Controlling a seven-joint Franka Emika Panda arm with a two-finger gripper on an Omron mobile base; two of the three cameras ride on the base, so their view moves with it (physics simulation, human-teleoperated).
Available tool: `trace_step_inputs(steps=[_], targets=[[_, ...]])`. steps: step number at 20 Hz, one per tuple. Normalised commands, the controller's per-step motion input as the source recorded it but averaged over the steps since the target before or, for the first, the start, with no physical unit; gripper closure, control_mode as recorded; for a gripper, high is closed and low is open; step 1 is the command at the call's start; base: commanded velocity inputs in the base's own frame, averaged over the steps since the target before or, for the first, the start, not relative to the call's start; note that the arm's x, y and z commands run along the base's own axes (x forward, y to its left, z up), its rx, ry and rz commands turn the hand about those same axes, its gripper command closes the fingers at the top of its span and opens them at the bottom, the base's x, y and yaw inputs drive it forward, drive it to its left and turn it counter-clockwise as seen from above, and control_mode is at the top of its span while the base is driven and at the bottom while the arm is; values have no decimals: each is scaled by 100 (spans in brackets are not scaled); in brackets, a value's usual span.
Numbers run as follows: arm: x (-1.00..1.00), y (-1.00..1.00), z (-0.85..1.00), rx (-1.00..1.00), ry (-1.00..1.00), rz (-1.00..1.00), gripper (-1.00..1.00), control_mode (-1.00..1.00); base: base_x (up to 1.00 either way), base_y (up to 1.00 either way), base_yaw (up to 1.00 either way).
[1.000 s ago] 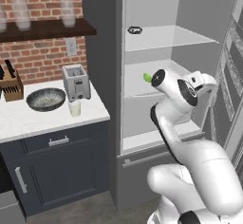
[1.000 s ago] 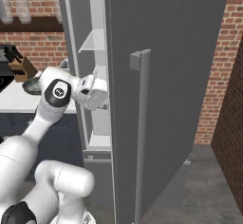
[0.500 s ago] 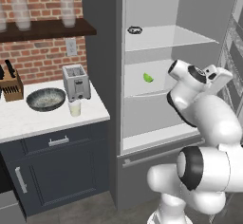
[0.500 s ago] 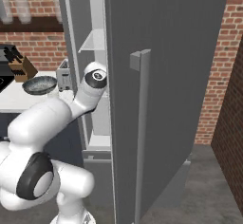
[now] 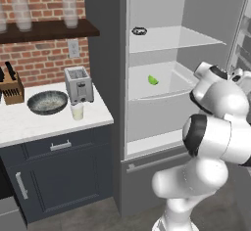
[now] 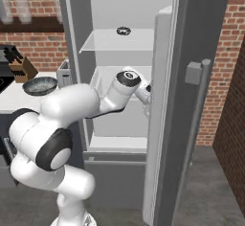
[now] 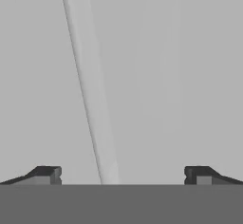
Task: Grab a lemon wedge from the fridge and one ice cube from the ice bowl, and put them in the glass of lemonade.
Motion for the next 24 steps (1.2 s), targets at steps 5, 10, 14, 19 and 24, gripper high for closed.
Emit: trace_step_inputs(steps=[5, 10, 14, 19, 24], targets=[[0, -40, 4, 11, -11, -2, -100, -100, 0, 0, 0], [0, 30, 93, 7, -14, 2, -100, -100, 0, 0, 0], [0, 78, 66, 21, -21, 4, -100, -100, 0, 0, 0], [2, -23, 1, 24, -26, -1, -100, -100, 0, 0, 0], [0, -100, -84, 6, 0, -12, -100, -100, 0, 0, 0]])
